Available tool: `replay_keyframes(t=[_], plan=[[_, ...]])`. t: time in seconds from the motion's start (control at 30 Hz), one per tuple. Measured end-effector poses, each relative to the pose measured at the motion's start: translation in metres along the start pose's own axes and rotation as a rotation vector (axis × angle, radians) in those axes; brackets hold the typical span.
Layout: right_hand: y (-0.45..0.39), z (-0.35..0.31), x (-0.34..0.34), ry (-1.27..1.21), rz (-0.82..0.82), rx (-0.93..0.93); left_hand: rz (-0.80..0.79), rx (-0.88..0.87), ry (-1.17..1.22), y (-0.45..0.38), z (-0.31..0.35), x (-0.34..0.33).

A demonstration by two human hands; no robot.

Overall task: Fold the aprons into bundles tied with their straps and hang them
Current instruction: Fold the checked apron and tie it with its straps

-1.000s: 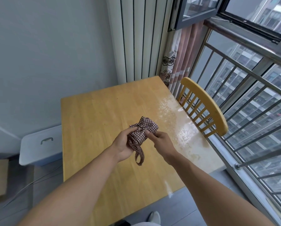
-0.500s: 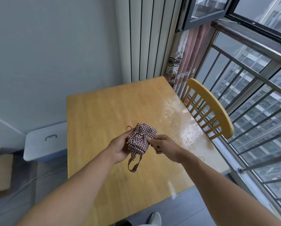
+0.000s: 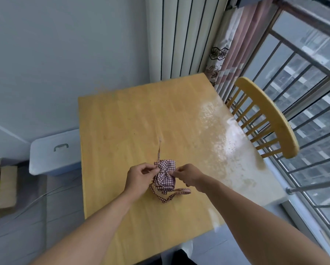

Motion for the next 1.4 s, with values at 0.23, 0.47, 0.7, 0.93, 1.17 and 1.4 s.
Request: replay_keyframes(t=[0.23, 0.47, 0.7, 0.93, 1.17, 1.4], plan=[[-0.050, 0.051, -0.038, 0.042, 0.116, -0.108, -0.290, -0.080, -0.401, -0.017, -0.062, -0.054], [-0.032, 0.071, -0.027, -0.171, 0.397, -0.042, -0.328, -0.267, -0.699, -0.039, -0.058, -0.076], [-0.030, 0.045, -0.031, 0.309, 0.453, 0.425, -0.329, -0.427, -0.609, -0.038, -0.061, -0.081], [-0.036, 0.030, -0.021, 0.542, 0.535, 0.656, -0.392, -0.396, -0.519, -0.039, -0.066, -0.082], [-0.056, 0.038, -0.023, 0.328, 0.269, 0.317, -0.341, -0.307, -0.578, -0.033, -0.068, -0.087], [-0.057, 0.038, -0.019, 0.193, 0.216, 0.229, -0.389, -0.150, -0.577, -0.038, -0.069, -0.093]])
Point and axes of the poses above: each hand's wrist, its own y-axis away from the middle knuckle, its own x-axis out of the back of the hand, z = x × y, the point moved 6 cm from there along -y, towards the middle knuckle, and after that the axes turned 7 degrees about -x, right-handed, at the moved point
